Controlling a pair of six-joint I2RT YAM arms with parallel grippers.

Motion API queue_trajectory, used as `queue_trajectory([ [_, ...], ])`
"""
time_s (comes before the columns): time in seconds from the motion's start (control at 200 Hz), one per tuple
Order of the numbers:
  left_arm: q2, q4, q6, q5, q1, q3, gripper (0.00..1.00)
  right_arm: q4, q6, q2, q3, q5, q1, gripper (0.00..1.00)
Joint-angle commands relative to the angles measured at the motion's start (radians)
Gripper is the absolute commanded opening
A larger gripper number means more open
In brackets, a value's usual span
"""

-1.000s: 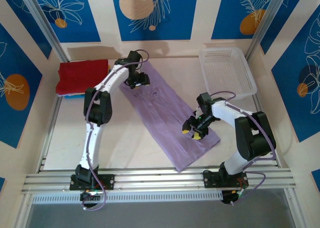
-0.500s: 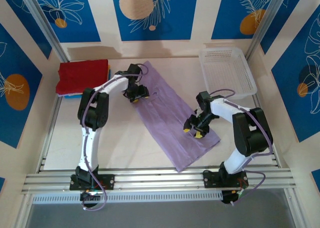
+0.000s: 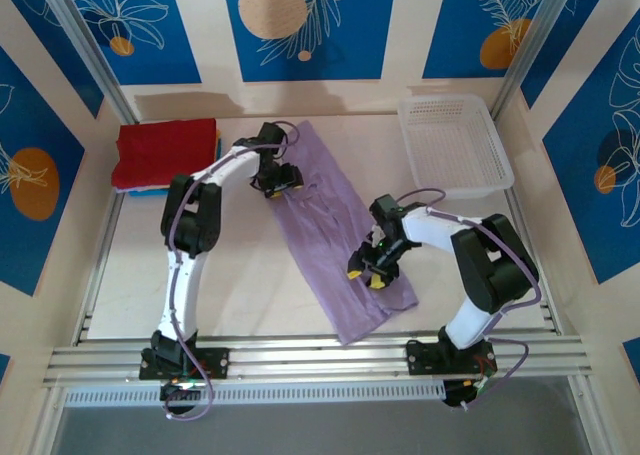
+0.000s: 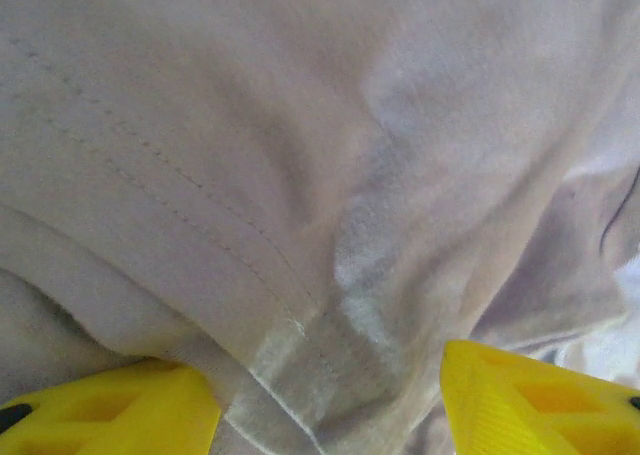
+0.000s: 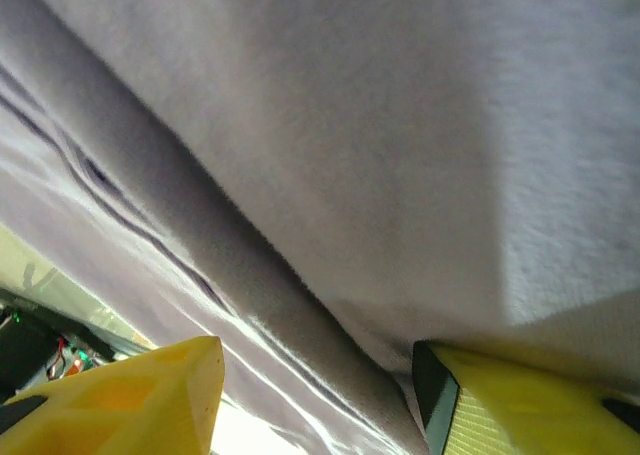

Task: Fold and stack the t-shirts

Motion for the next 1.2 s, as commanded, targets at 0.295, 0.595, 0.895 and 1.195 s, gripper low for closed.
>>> queue_trajectory([
  [0.295,0.291,-0.255,0.062,0.065,0.038,0.51,0.62,0.019,0.197,0.065,0.161,-0.001,0.216,0.56],
  [0.595,-0.031,-0.137,0.074,0.062,0.028,0.189,0.63,-0.091,0.177,-0.051,0.204,0.138,0.207,0.57],
  [0.895,-0.383,-0.11,0.079,-0.015,-0.077,-0.245,0.61,-0.181,0.114,-0.169,0.111,0.217,0.175,0.53],
  [1.195,-0.724,0.004,-0.038,-0.031,-0.127,-0.761,0.61,-0.063,0.169,-0.175,0.062,0.129,0.273,0.4],
])
